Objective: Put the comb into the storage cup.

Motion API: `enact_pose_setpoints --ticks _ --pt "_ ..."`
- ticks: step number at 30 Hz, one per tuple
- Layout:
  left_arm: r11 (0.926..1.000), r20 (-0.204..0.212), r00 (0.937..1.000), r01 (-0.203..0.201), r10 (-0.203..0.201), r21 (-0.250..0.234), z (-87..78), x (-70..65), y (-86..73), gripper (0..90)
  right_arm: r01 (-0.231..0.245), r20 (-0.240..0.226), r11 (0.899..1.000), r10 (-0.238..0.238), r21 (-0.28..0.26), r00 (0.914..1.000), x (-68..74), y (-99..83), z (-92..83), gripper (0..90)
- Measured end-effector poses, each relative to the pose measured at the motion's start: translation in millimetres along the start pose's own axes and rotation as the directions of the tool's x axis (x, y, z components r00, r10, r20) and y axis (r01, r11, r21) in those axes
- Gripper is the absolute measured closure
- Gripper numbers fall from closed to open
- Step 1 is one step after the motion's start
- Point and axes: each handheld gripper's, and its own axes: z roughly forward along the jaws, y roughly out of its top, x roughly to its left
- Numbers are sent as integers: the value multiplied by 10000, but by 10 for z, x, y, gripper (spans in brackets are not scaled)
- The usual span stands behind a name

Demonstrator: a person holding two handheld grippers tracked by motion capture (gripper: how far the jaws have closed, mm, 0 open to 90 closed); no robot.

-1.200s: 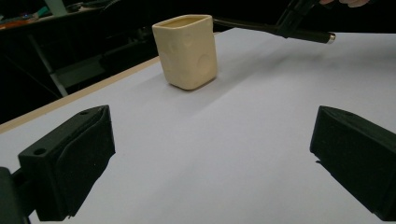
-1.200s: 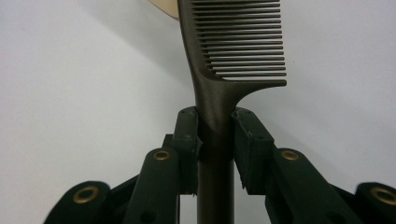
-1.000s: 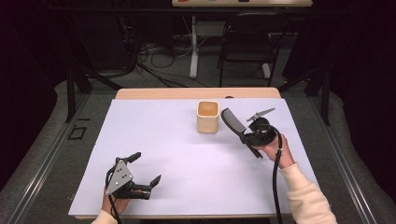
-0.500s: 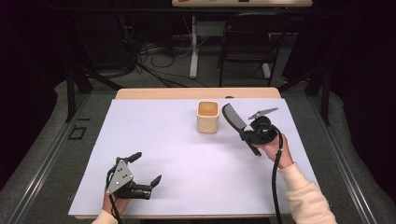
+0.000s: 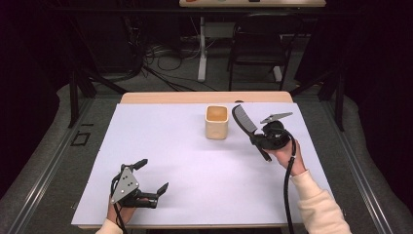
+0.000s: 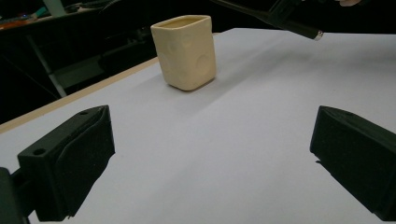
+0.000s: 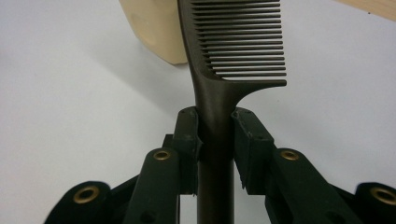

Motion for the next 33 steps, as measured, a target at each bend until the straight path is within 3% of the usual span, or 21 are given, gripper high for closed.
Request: enact_pose_setpoints --ticks 13,33 --pt "10000 -3 10000 -19 19 -13 1 -8 3 0 71 187 9984 -60 -564 9998 40 35 -34 724" --pt "10000 -15 10000 0 0 16 4 -9 1 0 249 -63 9877 -262 -1541 9996 125 94 -56 724"
